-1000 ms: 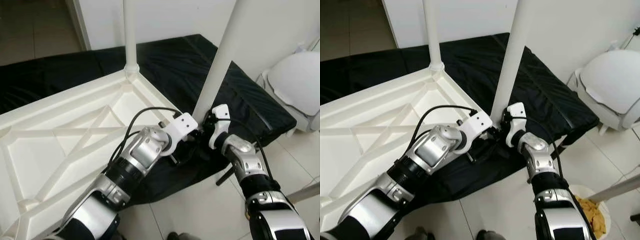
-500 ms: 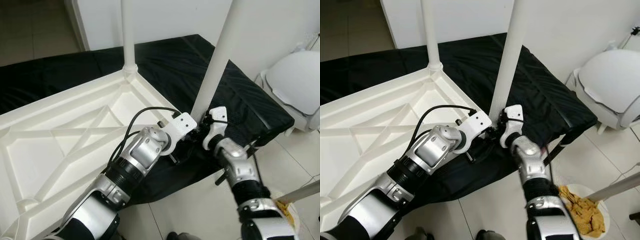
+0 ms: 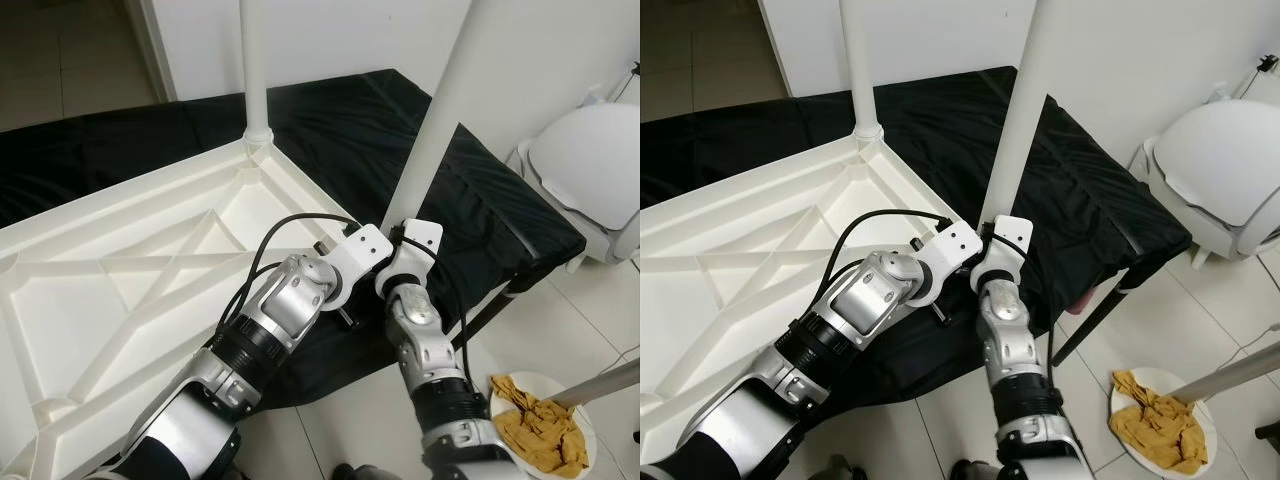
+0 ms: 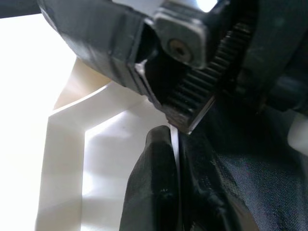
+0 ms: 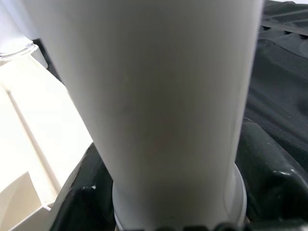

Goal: Building children table

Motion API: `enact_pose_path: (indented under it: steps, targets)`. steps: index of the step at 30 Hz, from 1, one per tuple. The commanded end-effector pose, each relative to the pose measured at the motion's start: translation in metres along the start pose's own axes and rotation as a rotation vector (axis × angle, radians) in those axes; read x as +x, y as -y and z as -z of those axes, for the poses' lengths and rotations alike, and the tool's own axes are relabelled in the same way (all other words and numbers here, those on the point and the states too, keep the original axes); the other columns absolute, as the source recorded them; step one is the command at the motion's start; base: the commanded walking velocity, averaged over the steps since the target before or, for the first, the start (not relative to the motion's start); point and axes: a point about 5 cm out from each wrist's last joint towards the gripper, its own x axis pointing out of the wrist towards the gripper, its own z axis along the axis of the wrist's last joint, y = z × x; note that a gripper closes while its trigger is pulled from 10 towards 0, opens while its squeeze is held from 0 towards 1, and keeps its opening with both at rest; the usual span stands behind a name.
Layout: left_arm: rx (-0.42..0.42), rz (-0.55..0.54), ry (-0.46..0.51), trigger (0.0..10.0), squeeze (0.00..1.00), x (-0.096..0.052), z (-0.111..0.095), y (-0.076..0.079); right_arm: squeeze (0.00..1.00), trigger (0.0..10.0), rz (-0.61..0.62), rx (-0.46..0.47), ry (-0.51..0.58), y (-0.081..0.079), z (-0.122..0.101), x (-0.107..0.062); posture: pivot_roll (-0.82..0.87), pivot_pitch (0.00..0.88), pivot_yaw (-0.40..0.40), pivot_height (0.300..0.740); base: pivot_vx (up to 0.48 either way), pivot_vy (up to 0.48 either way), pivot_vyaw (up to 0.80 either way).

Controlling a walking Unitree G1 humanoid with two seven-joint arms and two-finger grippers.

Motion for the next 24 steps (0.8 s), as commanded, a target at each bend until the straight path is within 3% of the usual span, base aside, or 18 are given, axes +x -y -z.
enact_pose_path:
  steps: [1, 5, 6, 7, 15, 16, 20, 24]
  targets:
    - [0.027, 0.004, 0.003, 10.0, 0.0, 0.001, -0.004, 0.004, 0.0, 0.0, 0.127, 0.036, -0.09, 0.02, 0.015, -0.004, -0.07, 0.073, -0.034, 0.74, 0.0, 0.0, 0.0]
    - [0.028, 0.003, 0.005, 10.0, 0.0, 0.002, -0.005, 0.004, 0.0, 0.0, 0.12, 0.022, -0.09, 0.021, 0.015, -0.006, -0.07, 0.07, -0.036, 0.74, 0.0, 0.0, 0.0]
    - [0.028, 0.001, 0.005, 10.0, 0.0, 0.002, -0.005, 0.003, 0.0, 4.0, 0.118, 0.012, -0.095, 0.021, 0.015, -0.006, -0.07, 0.068, -0.038, 0.74, 0.0, 0.0, 0.0]
    - [0.027, -0.002, 0.005, 10.0, 0.0, 0.001, -0.004, 0.003, 1.0, 10.0, 0.105, 0.011, -0.101, 0.02, 0.016, -0.006, -0.07, 0.066, -0.041, 0.74, 0.0, 0.0, 0.0]
    - [0.025, -0.007, 0.004, 10.0, 0.0, 0.001, -0.004, 0.002, 1.0, 10.0, 0.04, 0.021, -0.086, 0.021, 0.012, -0.003, -0.07, 0.064, -0.042, 0.74, 0.0, 0.0, 0.0]
    - [0.025, -0.007, 0.005, 10.0, 0.0, 0.001, -0.004, 0.002, 0.0, 10.0, -0.023, 0.003, -0.072, 0.025, 0.008, 0.002, -0.07, 0.063, -0.043, 0.74, 0.0, 0.0, 0.0]
    - [0.026, -0.008, 0.007, 10.0, 0.0, 0.001, -0.005, 0.002, 0.0, 10.0, -0.168, -0.044, -0.039, 0.036, -0.004, 0.01, -0.07, 0.062, -0.041, 0.74, 0.0, 0.0, 0.0]
    - [0.027, -0.009, 0.007, 10.0, 0.0, 0.001, -0.005, 0.001, 0.0, 10.0, -0.203, -0.057, -0.034, 0.038, -0.007, 0.012, -0.07, 0.062, -0.039, 0.74, 0.0, 0.0, 0.0]
